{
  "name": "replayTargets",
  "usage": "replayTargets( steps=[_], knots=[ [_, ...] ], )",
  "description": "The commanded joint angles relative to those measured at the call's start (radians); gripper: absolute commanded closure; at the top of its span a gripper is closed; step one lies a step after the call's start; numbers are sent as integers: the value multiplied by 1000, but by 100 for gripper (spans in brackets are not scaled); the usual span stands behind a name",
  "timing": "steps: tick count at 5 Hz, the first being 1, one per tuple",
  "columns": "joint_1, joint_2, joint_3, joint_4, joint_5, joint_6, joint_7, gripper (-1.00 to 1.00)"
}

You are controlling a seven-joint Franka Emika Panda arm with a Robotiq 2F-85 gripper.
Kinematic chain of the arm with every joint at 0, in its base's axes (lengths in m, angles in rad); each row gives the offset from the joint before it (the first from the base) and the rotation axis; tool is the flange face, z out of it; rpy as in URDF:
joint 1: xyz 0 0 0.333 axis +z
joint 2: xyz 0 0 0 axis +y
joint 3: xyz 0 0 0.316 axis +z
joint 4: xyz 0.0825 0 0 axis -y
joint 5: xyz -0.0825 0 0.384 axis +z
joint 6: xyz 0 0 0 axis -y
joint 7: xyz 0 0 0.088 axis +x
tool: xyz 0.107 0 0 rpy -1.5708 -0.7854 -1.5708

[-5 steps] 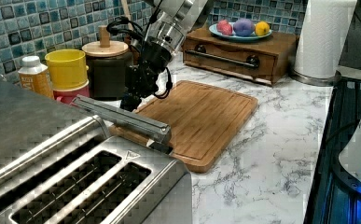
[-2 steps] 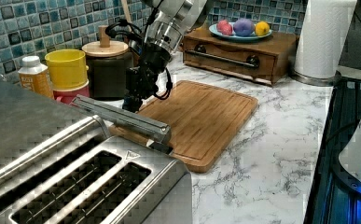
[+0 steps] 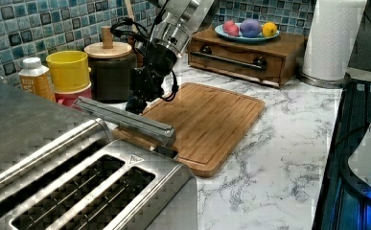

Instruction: Close the oven.

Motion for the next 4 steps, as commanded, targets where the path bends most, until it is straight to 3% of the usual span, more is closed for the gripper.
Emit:
replayTargets(
  steps=[1,2,4],
  knots=[
    [103,-177,149,178,-47,-100,68,100],
    [161,-194,162,194,-120,-46,124,100],
    [232,-197,194,238,-370,46,353,100]
  ],
)
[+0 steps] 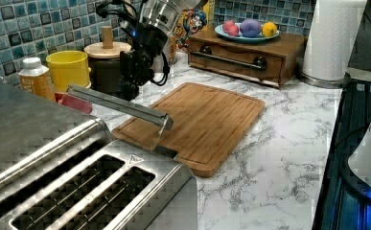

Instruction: Close the oven.

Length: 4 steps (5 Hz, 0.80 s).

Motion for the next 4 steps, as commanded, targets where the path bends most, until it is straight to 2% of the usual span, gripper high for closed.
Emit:
replayTargets(
  steps=[1,2,3,4],
  knots=[
    [225,-124,156,223,-281,73,339,100],
    [220,-157,175,234,-318,62,365,100],
    [263,-168,183,261,-477,55,489,100],
    [287,-130,218,321,-696,17,656,100]
  ],
)
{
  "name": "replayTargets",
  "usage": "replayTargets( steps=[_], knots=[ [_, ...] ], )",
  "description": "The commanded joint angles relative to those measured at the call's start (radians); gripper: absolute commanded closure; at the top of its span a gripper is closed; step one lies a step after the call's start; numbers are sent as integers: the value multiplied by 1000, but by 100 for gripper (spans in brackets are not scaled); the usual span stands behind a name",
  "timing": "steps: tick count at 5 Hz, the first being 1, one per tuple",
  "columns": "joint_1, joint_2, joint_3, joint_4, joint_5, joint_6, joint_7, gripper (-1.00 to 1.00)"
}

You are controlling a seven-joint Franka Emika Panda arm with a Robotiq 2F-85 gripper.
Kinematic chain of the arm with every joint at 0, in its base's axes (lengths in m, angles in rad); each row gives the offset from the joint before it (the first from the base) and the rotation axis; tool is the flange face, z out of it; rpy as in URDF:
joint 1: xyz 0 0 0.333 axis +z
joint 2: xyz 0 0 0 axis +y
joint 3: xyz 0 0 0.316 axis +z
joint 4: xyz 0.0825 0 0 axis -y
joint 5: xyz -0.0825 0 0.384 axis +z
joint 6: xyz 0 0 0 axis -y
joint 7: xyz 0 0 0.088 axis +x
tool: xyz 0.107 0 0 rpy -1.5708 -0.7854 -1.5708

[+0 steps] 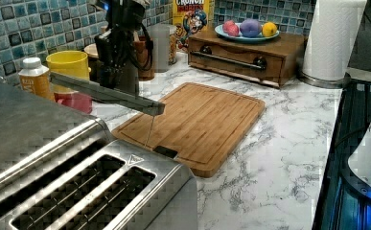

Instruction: Close the oven.

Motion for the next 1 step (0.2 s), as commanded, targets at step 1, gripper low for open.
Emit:
replayTargets(
  steps=[1],
  knots=[
    [238,-32,155,295,-385,-44,426,100]
  ],
)
